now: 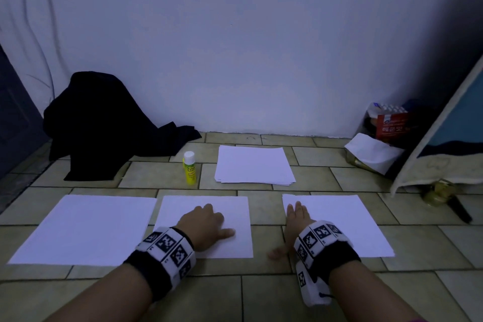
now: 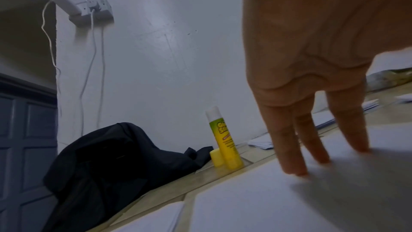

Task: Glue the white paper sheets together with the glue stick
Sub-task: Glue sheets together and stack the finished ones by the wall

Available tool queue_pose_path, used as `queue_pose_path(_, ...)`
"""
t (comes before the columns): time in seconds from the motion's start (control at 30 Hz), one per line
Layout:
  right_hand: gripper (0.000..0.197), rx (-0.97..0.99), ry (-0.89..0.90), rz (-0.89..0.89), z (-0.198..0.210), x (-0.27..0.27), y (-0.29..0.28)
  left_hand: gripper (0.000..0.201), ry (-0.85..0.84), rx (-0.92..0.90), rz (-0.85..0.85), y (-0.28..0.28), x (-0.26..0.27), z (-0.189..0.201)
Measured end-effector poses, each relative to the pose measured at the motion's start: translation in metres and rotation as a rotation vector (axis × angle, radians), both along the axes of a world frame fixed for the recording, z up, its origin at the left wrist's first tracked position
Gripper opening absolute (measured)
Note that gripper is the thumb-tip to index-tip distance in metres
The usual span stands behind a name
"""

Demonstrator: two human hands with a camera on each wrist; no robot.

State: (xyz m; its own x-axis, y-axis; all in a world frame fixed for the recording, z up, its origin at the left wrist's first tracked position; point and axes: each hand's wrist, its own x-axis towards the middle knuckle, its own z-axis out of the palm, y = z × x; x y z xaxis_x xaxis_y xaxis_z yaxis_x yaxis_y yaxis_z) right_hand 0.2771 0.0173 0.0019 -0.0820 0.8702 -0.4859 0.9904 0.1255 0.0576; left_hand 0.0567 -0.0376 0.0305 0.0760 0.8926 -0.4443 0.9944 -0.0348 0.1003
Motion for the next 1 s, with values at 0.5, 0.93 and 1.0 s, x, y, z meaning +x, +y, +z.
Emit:
queue_pose_path(0.5, 0.051, 0.3, 0.499, -0.065, 0.04, -0.039, 0.045, 0.076, 0.033, -0.024, -0.222, 0.0, -0.033, -0.009)
queue_pose_path(0.93, 0.043, 0.098, 0.765, 0.17, 0.054, -0.167, 0.08, 0.075, 0.021, -0.115, -0.18, -0.001, -0.034, -0.008)
queue_pose_path(1.0, 0.049, 0.098, 0.785, 0.167, 0.052, -0.179, 0.084, 0.075, 0.016, -0.125, -0.178, -0.001, -0.034, -0.008)
